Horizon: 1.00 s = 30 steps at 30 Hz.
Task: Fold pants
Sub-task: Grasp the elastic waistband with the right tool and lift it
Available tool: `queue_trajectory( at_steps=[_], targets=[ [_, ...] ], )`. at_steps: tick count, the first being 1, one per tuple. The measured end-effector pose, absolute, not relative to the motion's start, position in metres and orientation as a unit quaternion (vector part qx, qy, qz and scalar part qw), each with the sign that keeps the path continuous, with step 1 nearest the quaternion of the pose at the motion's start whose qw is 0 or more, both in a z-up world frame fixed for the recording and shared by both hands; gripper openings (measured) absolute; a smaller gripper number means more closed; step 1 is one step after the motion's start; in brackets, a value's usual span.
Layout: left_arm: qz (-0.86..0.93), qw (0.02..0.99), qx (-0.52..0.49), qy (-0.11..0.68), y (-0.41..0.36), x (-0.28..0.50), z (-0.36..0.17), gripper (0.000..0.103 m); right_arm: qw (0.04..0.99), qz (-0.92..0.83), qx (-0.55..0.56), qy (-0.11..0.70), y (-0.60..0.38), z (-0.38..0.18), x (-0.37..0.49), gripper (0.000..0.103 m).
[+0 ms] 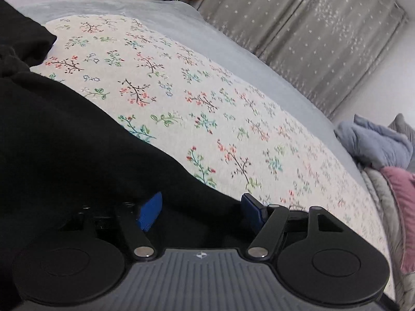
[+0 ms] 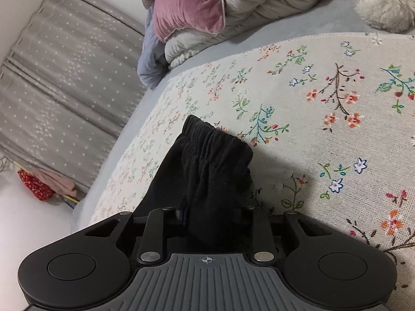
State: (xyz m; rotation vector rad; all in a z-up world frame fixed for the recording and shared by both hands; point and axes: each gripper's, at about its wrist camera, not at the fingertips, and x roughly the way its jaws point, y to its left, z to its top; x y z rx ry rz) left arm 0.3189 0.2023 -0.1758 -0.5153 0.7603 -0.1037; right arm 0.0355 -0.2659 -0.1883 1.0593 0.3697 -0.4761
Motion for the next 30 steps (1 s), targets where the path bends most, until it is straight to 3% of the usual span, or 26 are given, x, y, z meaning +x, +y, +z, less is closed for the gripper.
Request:
queue_trajectory(
  at_steps=[2, 11, 16, 23, 27, 30],
  targets=[
    [-0.039, 0.891, -0.266, 0.367, 0.208, 0.314, -0.175, 0.061, 0.823, -0.218, 0.496, 0.171, -0.266, -0.186, 0.035, 0.017],
    [0.013, 0.879, -0.309, 0.364, 0.250, 0.276, -0.170, 0.059, 0.852, -0.223, 0.453, 0.140, -0.258, -0.161, 0.030, 0.010],
    [-0.035, 0.897, -0.249, 0.364, 0.221, 0.260, -0.155, 0.065, 0.864, -0.240, 0.426, 0.121, -0.259, -0.145, 0.029, 0.009],
    [-0.111, 0.897, -0.189, 0.385, 0.169, 0.245, -0.143, 0.066, 0.864, -0.304, 0.392, 0.084, -0.293, -0.123, 0.005, 0.009],
    [-0.125, 0.911, -0.088, 0.384, 0.129, 0.224, -0.139, 0.075, 0.849, -0.388, 0.352, 0.070, -0.323, -0.118, -0.018, 0.009],
    [-0.102, 0.899, -0.039, 0.425, 0.113, 0.222, -0.158, 0.075, 0.831, -0.423, 0.350, 0.084, -0.345, -0.129, -0.029, 0.009]
  ],
)
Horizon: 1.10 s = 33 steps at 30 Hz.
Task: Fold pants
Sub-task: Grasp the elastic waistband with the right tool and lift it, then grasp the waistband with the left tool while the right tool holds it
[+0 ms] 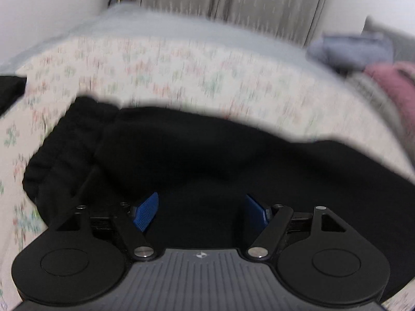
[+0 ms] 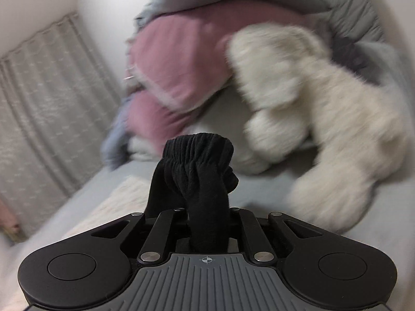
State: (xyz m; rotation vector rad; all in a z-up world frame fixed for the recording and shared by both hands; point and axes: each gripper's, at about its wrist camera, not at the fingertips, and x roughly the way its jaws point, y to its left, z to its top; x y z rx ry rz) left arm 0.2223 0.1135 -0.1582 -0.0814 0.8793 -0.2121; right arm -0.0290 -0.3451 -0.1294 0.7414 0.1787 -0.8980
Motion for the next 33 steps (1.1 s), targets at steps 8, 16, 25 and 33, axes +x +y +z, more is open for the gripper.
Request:
queue_trajectory(
  at_steps=[8, 16, 25, 33],
  targets=[
    [-0.086, 0.901, -0.037, 0.424, 0.114, 0.217, -0.157, 0.075, 0.846, -0.419, 0.311, 0.110, -0.333, -0.132, -0.020, 0.010],
    [-0.134, 0.909, -0.105, 0.381, 0.127, 0.214, -0.139, 0.078, 0.902, -0.375, 0.194, 0.088, -0.272, -0.085, 0.001, 0.012],
    [-0.207, 0.884, -0.194, 0.371, 0.122, 0.223, -0.142, 0.082, 0.978, -0.166, -0.009, 0.122, -0.080, -0.061, 0.085, 0.012],
    [-0.254, 0.837, -0.256, 0.412, 0.113, 0.230, -0.162, 0.082, 0.942, -0.026, -0.237, 0.237, 0.085, -0.159, 0.135, 0.015]
  ],
)
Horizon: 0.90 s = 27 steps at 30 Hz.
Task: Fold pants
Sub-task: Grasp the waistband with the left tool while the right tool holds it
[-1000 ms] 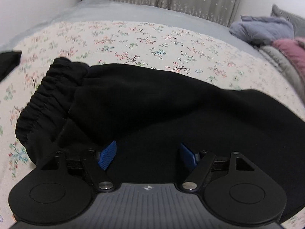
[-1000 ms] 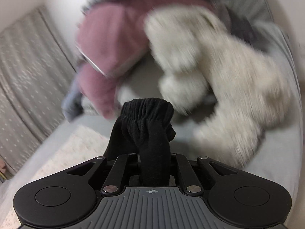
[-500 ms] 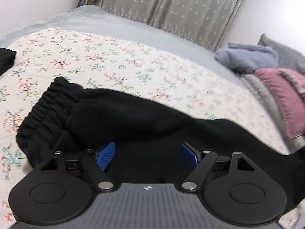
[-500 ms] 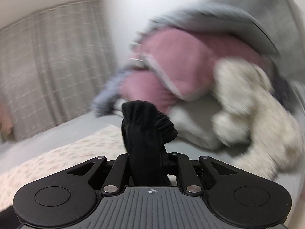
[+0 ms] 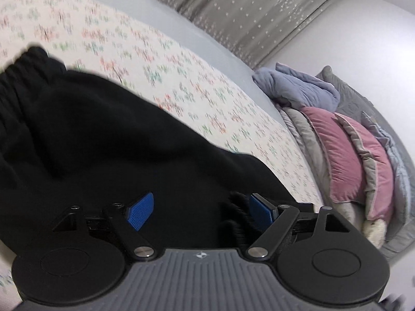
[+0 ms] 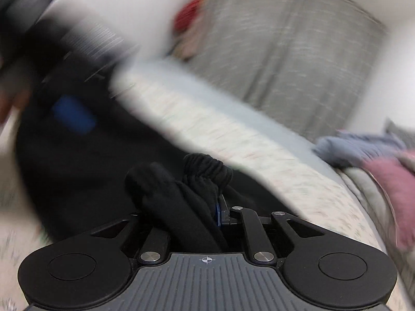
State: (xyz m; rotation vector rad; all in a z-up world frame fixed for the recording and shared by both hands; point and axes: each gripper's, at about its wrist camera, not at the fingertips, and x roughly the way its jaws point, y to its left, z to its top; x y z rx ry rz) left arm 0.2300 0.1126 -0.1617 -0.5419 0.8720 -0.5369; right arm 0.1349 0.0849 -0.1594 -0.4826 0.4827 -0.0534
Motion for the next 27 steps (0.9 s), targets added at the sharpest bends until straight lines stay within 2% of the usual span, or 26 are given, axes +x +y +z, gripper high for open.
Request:
queue_trajectory(
  at_steps=[3, 5, 6, 7, 8, 11, 15, 18, 20, 21, 22, 24, 27],
  targets=[
    [-0.273, 0.825, -0.262, 0.419, 0.108, 0.230, -0.162, 0.085, 0.936, -0.031, -0.258, 0.237, 0.083, -0.165, 0.128, 0.020],
    [-0.281, 0.821, -0.262, 0.423, 0.102, 0.229, -0.163, 0.087, 0.938, -0.020, -0.238, 0.251, 0.071, -0.162, 0.126, 0.037],
    [-0.286, 0.816, -0.265, 0.428, 0.099, 0.229, -0.163, 0.087, 0.938, -0.019, -0.235, 0.253, 0.067, -0.160, 0.123, 0.054],
    [-0.289, 0.810, -0.268, 0.433, 0.096, 0.229, -0.164, 0.087, 0.938, -0.019, -0.239, 0.251, 0.064, -0.158, 0.120, 0.067],
    [-0.294, 0.805, -0.271, 0.439, 0.092, 0.229, -0.166, 0.087, 0.937, -0.007, -0.243, 0.249, 0.060, -0.157, 0.116, 0.072],
    [-0.310, 0.794, -0.267, 0.449, 0.079, 0.227, -0.167, 0.087, 0.948, 0.038, -0.208, 0.239, 0.044, -0.146, 0.110, 0.075],
    [-0.315, 0.786, -0.269, 0.459, 0.069, 0.225, -0.171, 0.087, 0.960, 0.135, -0.057, 0.237, 0.007, -0.121, 0.113, 0.076],
    [-0.312, 0.780, -0.283, 0.462, 0.072, 0.227, -0.173, 0.087, 0.963, 0.131, 0.035, 0.234, -0.021, -0.113, 0.124, 0.075],
    [-0.310, 0.780, -0.286, 0.463, 0.074, 0.228, -0.173, 0.087, 0.962, 0.116, 0.053, 0.241, -0.032, -0.115, 0.134, 0.071],
    [-0.310, 0.778, -0.289, 0.464, 0.075, 0.228, -0.173, 0.087, 0.961, 0.105, 0.048, 0.251, -0.032, -0.119, 0.139, 0.056],
    [-0.310, 0.776, -0.292, 0.465, 0.076, 0.228, -0.173, 0.087, 0.959, 0.098, 0.038, 0.263, -0.031, -0.123, 0.144, 0.031],
    [-0.312, 0.773, -0.297, 0.465, 0.079, 0.227, -0.173, 0.087, 0.957, 0.106, 0.019, 0.271, -0.024, -0.124, 0.146, 0.009],
    [-0.311, 0.772, -0.305, 0.463, 0.083, 0.226, -0.172, 0.088, 0.963, 0.109, -0.036, 0.243, -0.012, -0.116, 0.128, 0.003]
  ],
)
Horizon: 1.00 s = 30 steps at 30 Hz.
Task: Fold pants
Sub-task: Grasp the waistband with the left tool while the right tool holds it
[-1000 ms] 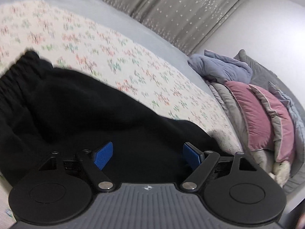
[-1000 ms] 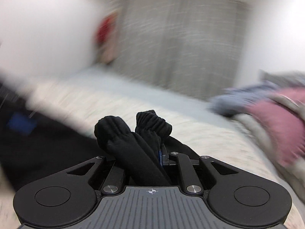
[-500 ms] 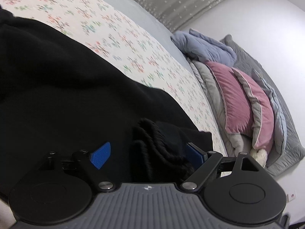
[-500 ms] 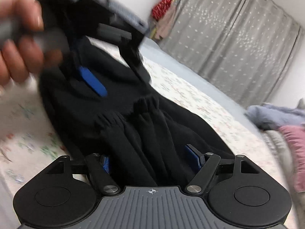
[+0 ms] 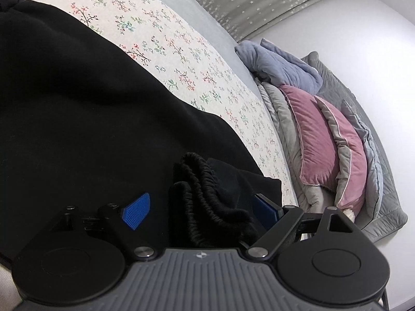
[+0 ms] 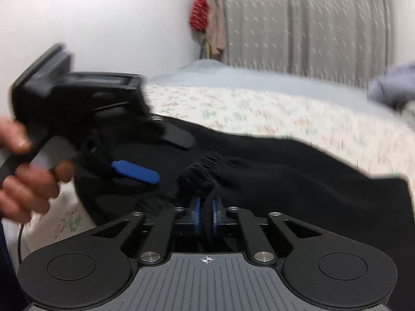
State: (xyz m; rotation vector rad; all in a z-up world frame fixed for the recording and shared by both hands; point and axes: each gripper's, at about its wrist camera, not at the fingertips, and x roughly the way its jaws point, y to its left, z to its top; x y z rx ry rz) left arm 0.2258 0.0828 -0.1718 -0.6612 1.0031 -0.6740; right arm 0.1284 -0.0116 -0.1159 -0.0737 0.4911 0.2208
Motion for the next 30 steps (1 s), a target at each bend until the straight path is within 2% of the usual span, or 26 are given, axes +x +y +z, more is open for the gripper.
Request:
queue_trajectory(
  at_steps=[3, 7, 12, 17, 18, 21, 23, 24, 25, 26, 27, 28, 30],
  targets=[
    [-0.312, 0.768, -0.314, 0.464, 0.083, 0.225, -0.171, 0.089, 0.964, 0.109, -0.109, 0.218, 0.005, -0.114, 0.106, 0.003],
    [-0.321, 0.762, -0.303, 0.475, 0.073, 0.222, -0.172, 0.094, 0.943, 0.137, -0.188, 0.240, 0.030, -0.147, 0.104, 0.003],
    [-0.326, 0.753, -0.291, 0.492, 0.061, 0.218, -0.178, 0.097, 0.931, 0.134, -0.241, 0.240, 0.039, -0.165, 0.105, 0.010],
    [-0.337, 0.747, -0.279, 0.500, 0.051, 0.214, -0.178, 0.099, 0.939, 0.136, -0.204, 0.240, 0.026, -0.159, 0.109, 0.023],
    [-0.338, 0.746, -0.277, 0.503, 0.048, 0.213, -0.179, 0.099, 0.940, 0.139, -0.197, 0.240, 0.023, -0.157, 0.109, 0.027],
    [-0.335, 0.754, -0.247, 0.508, 0.036, 0.211, -0.180, 0.099, 0.941, 0.135, -0.196, 0.240, 0.021, -0.157, 0.110, 0.049],
    [-0.329, 0.764, -0.234, 0.504, 0.032, 0.210, -0.179, 0.097, 0.939, 0.137, -0.198, 0.245, 0.018, -0.157, 0.111, 0.051],
    [-0.324, 0.768, -0.232, 0.502, 0.032, 0.209, -0.180, 0.093, 0.938, 0.139, -0.195, 0.249, 0.018, -0.158, 0.112, 0.051],
    [-0.320, 0.772, -0.226, 0.500, 0.032, 0.210, -0.180, 0.078, 0.937, 0.141, -0.194, 0.252, 0.017, -0.159, 0.113, 0.051],
    [-0.316, 0.778, -0.216, 0.499, 0.031, 0.211, -0.181, 0.069, 0.936, 0.144, -0.195, 0.255, 0.019, -0.161, 0.114, 0.051],
    [-0.311, 0.782, -0.207, 0.500, 0.031, 0.212, -0.182, 0.051, 0.934, 0.147, -0.198, 0.257, 0.020, -0.161, 0.115, 0.051],
    [-0.306, 0.785, -0.200, 0.501, 0.031, 0.213, -0.183, 0.038, 0.933, 0.150, -0.201, 0.257, 0.021, -0.160, 0.115, 0.051],
    [-0.299, 0.788, -0.202, 0.499, 0.035, 0.215, -0.185, 0.031, 0.931, 0.169, -0.197, 0.257, 0.023, -0.157, 0.111, 0.051]
  ],
)
